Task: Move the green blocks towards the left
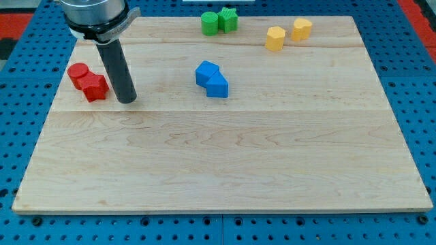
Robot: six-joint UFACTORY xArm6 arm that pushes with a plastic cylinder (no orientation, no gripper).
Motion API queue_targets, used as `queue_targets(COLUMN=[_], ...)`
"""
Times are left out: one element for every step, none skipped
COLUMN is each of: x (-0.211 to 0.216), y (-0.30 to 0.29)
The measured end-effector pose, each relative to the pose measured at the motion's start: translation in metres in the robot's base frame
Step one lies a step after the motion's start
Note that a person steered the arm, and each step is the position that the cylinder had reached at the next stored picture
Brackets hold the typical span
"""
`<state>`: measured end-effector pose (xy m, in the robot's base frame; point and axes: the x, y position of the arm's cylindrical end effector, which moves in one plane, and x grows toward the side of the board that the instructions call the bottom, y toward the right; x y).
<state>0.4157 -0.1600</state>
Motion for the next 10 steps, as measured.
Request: queue_targets(x=[-0.002,-0.035,-0.061,-0.089,-0.123,-0.174,-0.222,-0.224,-0.223,-0.222], y=[0.001,0.042,0.078,0.094,0.148,0.201,0.262,0.253,0.239,0.176])
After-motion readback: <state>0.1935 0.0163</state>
